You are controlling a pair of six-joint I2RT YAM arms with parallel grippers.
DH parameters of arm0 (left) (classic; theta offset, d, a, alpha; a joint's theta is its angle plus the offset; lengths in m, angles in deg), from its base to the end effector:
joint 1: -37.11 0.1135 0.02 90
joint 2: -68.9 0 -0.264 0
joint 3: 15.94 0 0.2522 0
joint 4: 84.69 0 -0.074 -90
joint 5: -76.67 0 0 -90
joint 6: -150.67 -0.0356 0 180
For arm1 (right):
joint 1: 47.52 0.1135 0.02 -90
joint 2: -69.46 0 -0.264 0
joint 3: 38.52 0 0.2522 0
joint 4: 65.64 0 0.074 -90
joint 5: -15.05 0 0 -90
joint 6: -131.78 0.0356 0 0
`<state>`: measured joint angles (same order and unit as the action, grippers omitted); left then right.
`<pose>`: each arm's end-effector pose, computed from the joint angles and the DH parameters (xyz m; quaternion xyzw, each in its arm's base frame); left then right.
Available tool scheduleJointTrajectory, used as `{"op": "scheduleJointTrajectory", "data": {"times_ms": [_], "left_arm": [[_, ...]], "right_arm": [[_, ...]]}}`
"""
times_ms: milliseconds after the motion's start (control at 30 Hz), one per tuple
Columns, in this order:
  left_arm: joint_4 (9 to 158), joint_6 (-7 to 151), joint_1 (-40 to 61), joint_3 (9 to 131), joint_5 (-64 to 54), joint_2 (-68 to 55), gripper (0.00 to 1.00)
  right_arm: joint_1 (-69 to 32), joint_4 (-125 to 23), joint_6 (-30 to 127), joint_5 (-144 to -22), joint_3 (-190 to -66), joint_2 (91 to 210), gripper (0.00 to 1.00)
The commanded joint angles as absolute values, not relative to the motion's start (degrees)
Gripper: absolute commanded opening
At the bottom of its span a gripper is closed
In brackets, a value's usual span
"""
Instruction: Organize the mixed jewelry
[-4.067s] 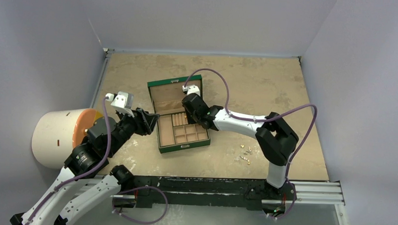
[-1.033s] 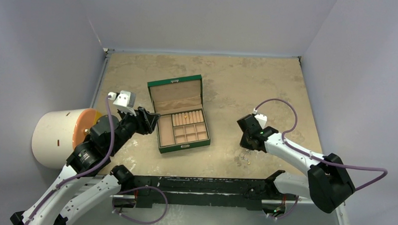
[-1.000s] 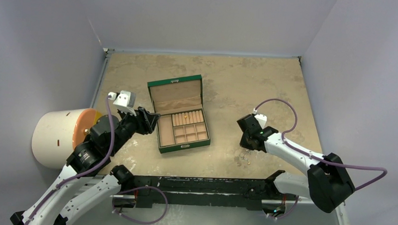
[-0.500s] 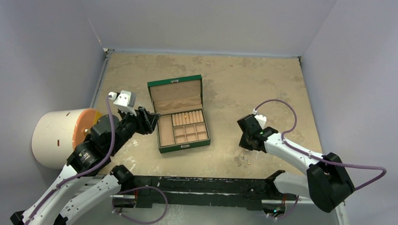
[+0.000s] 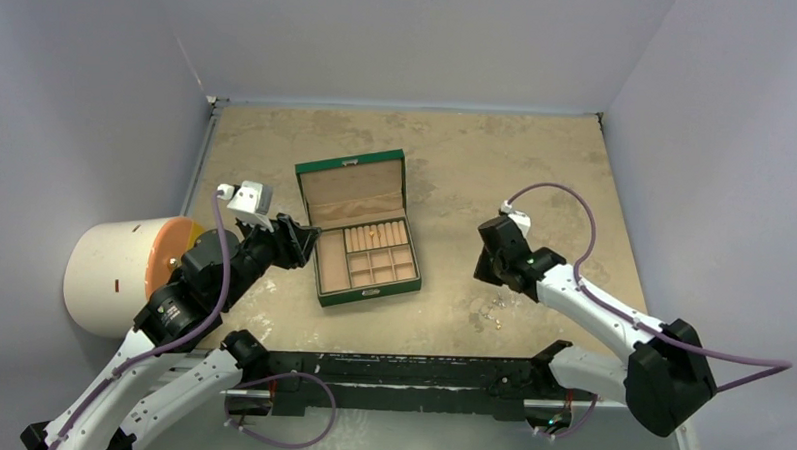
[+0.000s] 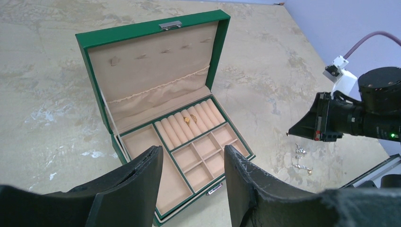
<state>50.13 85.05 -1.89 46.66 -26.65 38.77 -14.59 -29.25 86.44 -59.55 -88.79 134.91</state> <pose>0.0910 -0.0631 0.3575 0.0269 0.7787 -0.2488 0.5754 0.1907 0.1122 0.2027 0.1395 0.9264 0.1057 0.3335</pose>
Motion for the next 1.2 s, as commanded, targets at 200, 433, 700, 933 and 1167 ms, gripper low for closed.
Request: {"op": "scheduleJointTrajectory", "data": {"times_ms": [200,433,700,933,1167], "left_arm": [[51.6,84.0,-1.4,46.6,-26.7,38.8,0.5],[51.5,83.9,-1.3,46.5,-26.6,38.9,0.5],[51.5,84.0,-1.3,46.5,-26.5,38.8,0.5],[51.5,83.9,-1.3,46.5,-26.4,38.9,0.5],[51.5,83.9,-1.2,46.6,-26.4,38.9,0.5]], "right_arm": [[-12.5,-35.7,79.9,-63.8,-99.4,138.6,0.0],[-5.3,-34.8,78.0,-58.7,-108.1,145.3,0.0],[0.2,-34.1,75.7,-56.6,-117.0,154.3,0.0],[3.0,-32.4,74.4,-55.8,-122.4,161.5,0.0],[4.2,-30.8,74.9,-54.9,-125.3,166.4,0.0]]}}
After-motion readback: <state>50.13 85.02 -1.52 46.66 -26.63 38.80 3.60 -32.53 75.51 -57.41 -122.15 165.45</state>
